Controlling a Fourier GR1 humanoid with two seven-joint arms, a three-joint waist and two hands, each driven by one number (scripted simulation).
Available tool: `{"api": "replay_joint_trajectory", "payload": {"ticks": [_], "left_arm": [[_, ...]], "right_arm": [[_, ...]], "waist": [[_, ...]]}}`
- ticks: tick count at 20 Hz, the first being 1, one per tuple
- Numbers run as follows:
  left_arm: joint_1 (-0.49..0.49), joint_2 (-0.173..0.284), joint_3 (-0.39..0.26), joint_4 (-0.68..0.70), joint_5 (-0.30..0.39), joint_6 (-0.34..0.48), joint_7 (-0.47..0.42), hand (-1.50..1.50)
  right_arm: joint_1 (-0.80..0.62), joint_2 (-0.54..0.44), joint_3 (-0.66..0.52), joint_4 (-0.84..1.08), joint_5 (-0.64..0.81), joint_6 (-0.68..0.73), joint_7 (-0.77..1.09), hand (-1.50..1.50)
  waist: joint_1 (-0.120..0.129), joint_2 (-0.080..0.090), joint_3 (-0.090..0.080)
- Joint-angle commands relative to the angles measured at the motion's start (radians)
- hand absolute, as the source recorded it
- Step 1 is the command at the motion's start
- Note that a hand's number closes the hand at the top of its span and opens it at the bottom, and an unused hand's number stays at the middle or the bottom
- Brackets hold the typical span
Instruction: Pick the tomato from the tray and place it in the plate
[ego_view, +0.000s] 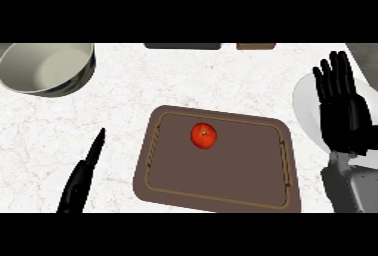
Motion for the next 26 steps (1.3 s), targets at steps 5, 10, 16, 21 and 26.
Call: {"api": "replay_joint_trajectory", "payload": {"ticks": [5, 10, 16, 21, 26], "left_arm": [[0.009, -0.065, 0.067, 0.012, 0.179, -0.066, 0.196, 0.0], [0.027, -0.083, 0.083, -0.016, 0.253, -0.097, 0.217, 0.0], [-0.012, -0.123, 0.067, 0.011, 0.259, -0.099, 0.272, 0.0], [-0.033, -0.105, 0.087, -0.027, 0.262, -0.099, 0.323, 0.0], [-0.04, -0.096, 0.074, -0.05, 0.248, -0.098, 0.349, 0.0]], "right_arm": [[-0.074, -0.075, 0.001, -0.051, 0.262, -0.235, 0.136, 1.5], [0.071, -0.129, -0.012, 0.014, 0.56, -0.466, 0.226, -1.5], [0.218, 0.089, 0.216, -0.191, 0.839, -0.646, 0.289, -1.5], [0.33, 0.029, 0.279, -0.378, 1.045, -0.425, 0.551, -1.5], [0.32, -0.036, 0.361, -0.349, 1.068, -0.12, 0.745, -1.5]], "waist": [[-0.014, -0.008, 0.012], [-0.06, -0.006, 0.008], [-0.032, -0.01, 0.012], [-0.035, -0.012, 0.011], [-0.023, -0.008, 0.01]]}}
